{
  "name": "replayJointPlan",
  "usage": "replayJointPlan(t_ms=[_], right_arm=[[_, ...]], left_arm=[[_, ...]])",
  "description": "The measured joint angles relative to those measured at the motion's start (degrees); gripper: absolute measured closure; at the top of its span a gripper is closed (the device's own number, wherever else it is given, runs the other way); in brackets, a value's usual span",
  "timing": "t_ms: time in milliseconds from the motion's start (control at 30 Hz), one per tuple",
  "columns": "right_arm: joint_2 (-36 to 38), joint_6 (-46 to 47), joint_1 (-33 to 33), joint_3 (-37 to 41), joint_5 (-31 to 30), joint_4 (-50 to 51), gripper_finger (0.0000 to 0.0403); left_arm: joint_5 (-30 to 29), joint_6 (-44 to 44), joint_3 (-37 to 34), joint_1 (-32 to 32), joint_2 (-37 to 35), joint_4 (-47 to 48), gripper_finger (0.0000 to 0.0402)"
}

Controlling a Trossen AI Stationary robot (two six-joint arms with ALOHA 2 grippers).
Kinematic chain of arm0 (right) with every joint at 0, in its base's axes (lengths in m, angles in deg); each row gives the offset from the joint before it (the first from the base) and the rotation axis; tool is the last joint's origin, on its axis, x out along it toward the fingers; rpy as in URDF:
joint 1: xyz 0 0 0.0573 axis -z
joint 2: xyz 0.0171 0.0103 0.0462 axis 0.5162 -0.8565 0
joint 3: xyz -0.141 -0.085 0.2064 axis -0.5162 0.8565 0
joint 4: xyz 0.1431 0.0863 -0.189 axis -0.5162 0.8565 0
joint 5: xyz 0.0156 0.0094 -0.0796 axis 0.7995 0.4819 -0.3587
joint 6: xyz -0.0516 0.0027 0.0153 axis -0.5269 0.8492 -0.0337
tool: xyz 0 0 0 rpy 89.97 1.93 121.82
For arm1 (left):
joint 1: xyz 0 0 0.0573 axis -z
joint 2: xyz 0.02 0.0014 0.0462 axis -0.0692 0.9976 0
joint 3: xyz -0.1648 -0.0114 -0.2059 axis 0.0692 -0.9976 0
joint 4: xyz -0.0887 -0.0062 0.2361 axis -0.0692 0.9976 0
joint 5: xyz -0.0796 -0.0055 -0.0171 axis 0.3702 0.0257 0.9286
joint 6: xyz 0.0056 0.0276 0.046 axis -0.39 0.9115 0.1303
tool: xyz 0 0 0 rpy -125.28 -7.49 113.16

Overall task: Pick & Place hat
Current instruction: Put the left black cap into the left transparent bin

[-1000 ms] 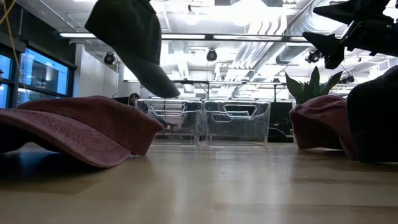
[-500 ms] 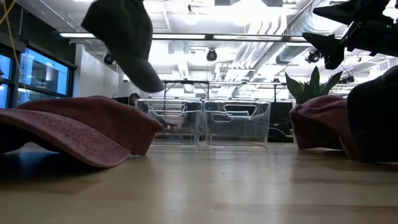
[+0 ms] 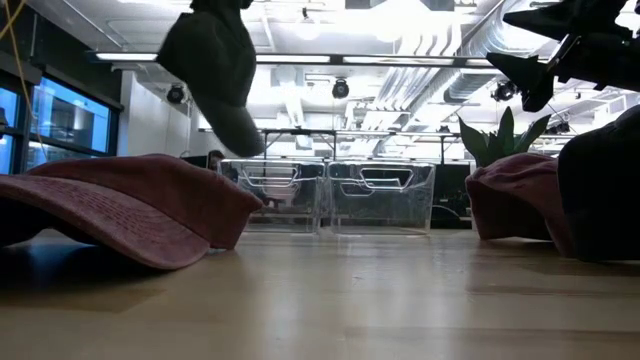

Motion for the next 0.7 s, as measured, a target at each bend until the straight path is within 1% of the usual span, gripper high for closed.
replayJointPlan(t_ms=[100, 233, 467, 633, 700], right_arm=[[0.0, 0.0, 0.01, 0.0, 0.0, 0.0, 0.0096], [0.0, 0.0, -0.01, 0.0, 0.0, 0.0, 0.0096], [0.01, 0.0, 0.01, 0.0, 0.0, 0.0, 0.0096], [-0.01, 0.0, -0.01, 0.0, 0.0, 0.0, 0.0096], [0.0, 0.0, -0.01, 0.0, 0.0, 0.0, 0.0096]], left_arm=[[-4.78, 5.48, 2.21, -0.04, 1.85, 3.44, 0.0401], [-10.07, 13.22, 3.52, 0.0, 3.61, 5.13, 0.0401], [-18.9, 25.44, 3.52, 0.0, 6.7, 3.15, 0.0401], [-26.65, 37.83, 3.44, 0.0, 9.6, 1.05, 0.0401], [-29.0, 41.31, 3.39, 0.0, 10.71, 0.63, 0.0401]])
